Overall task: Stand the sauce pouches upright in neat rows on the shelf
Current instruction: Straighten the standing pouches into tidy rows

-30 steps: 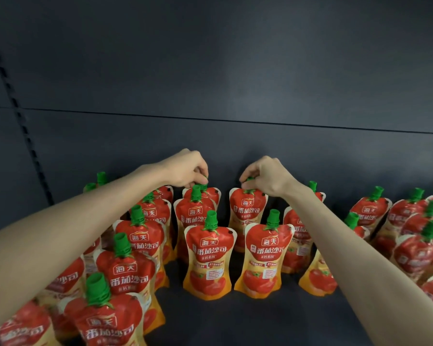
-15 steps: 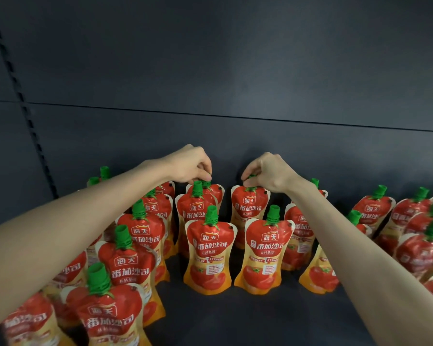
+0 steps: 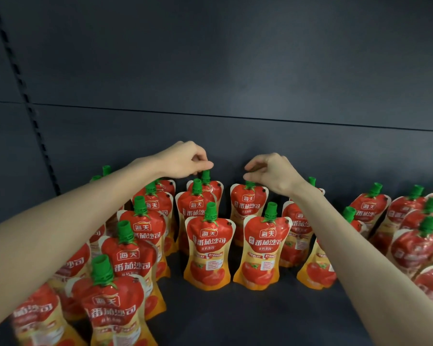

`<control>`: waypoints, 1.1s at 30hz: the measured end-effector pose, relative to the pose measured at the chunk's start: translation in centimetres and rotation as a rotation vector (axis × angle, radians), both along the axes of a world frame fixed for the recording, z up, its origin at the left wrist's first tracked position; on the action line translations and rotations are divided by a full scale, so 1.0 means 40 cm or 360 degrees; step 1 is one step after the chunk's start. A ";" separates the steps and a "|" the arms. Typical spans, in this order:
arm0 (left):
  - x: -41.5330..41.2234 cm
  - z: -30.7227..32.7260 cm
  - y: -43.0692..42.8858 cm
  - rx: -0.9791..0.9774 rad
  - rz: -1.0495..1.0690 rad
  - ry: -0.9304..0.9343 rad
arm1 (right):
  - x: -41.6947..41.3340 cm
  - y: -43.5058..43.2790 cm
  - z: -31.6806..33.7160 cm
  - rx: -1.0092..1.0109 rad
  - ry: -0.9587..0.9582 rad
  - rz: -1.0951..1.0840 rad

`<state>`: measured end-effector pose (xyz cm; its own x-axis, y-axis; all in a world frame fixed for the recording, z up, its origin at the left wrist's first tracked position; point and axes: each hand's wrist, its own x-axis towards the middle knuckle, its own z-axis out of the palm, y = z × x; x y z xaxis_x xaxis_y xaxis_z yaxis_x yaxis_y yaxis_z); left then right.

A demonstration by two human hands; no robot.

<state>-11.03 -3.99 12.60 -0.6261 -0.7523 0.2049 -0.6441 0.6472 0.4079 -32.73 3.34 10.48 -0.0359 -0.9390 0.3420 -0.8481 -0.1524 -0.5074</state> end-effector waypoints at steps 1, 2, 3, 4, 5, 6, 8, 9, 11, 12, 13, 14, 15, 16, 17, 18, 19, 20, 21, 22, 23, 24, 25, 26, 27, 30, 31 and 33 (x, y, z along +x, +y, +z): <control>0.004 0.001 0.007 -0.0038 0.0012 0.0019 | 0.001 0.012 0.001 -0.0062 -0.0027 -0.0010; 0.009 0.001 0.016 -0.0062 0.0018 0.0021 | 0.002 0.027 0.000 -0.0130 -0.0056 -0.0017; 0.015 -0.002 0.023 -0.0055 0.0025 0.0004 | 0.004 0.041 -0.002 -0.0181 -0.0103 -0.0014; 0.021 -0.005 0.030 -0.0014 0.0026 -0.0038 | 0.006 0.058 -0.006 -0.0201 -0.0170 0.0001; 0.027 -0.009 0.037 0.0041 0.0018 -0.0105 | 0.009 0.074 -0.011 -0.0186 -0.0249 0.0029; 0.033 -0.014 0.041 0.0089 0.0004 -0.0193 | 0.011 0.092 -0.018 -0.0150 -0.0328 0.0069; 0.040 -0.024 0.048 0.0124 -0.0031 -0.0311 | 0.015 0.123 -0.035 -0.0075 -0.0451 0.0144; 0.041 -0.027 0.049 0.0120 -0.0043 -0.0308 | 0.015 0.137 -0.044 -0.0050 -0.0495 0.0162; 0.043 -0.028 0.055 0.0111 -0.0054 -0.0271 | 0.014 0.163 -0.057 -0.0002 -0.0568 0.0204; 0.044 -0.026 0.058 0.0110 -0.0061 -0.0269 | 0.013 0.175 -0.063 0.0033 -0.0617 0.0226; 0.045 -0.025 0.059 0.0111 -0.0069 -0.0272 | 0.011 0.183 -0.070 0.0070 -0.0668 0.0239; 0.045 -0.022 0.062 0.0112 -0.0071 -0.0270 | 0.008 0.191 -0.077 0.0095 -0.0691 0.0244; 0.045 -0.020 0.065 0.0108 -0.0071 -0.0252 | 0.003 0.196 -0.085 0.0107 -0.0688 0.0236; 0.045 -0.015 0.069 0.0100 -0.0068 -0.0217 | -0.002 0.201 -0.092 0.0120 -0.0680 0.0221; 0.044 -0.011 0.074 0.0091 -0.0067 -0.0163 | -0.007 0.204 -0.101 0.0133 -0.0681 0.0205; 0.044 -0.006 0.080 0.0082 -0.0066 -0.0100 | -0.011 0.207 -0.109 0.0146 -0.0686 0.0193; 0.043 -0.001 0.085 0.0072 -0.0070 -0.0035 | -0.014 0.210 -0.118 0.0160 -0.0705 0.0193; 0.042 0.004 0.092 0.0063 -0.0075 0.0028 | -0.013 0.214 -0.125 0.0174 -0.0738 0.0202; 0.043 0.010 0.098 0.0059 -0.0080 0.0092 | -0.012 0.217 -0.132 0.0183 -0.0785 0.0213; 0.043 0.017 0.106 0.0060 -0.0083 0.0156 | -0.008 0.222 -0.136 0.0181 -0.0839 0.0221; 0.042 0.023 0.112 0.0063 -0.0082 0.0222 | -0.006 0.224 -0.140 0.0162 -0.0880 0.0223; 0.040 0.031 0.117 0.0054 -0.0078 0.0291 | -0.003 0.226 -0.142 0.0138 -0.0906 0.0221; 0.037 0.038 0.125 0.0031 -0.0069 0.0366 | 0.000 0.228 -0.142 0.0114 -0.0920 0.0217; 0.033 0.048 0.135 0.0000 -0.0063 0.0450 | 0.004 0.233 -0.138 0.0097 -0.0932 0.0212; 0.028 0.058 0.147 -0.0033 -0.0060 0.0546 | 0.007 0.237 -0.137 0.0072 -0.0945 0.0207; 0.013 0.095 0.195 -0.0145 -0.0060 0.0856 | 0.012 0.258 -0.126 -0.0043 -0.0955 0.0195; 0.009 0.108 0.214 -0.0176 -0.0055 0.0955 | 0.009 0.266 -0.120 -0.0083 -0.0960 0.0195; 0.004 0.129 0.255 -0.0239 -0.0056 0.1127 | 0.000 0.284 -0.106 -0.0150 -0.0988 0.0222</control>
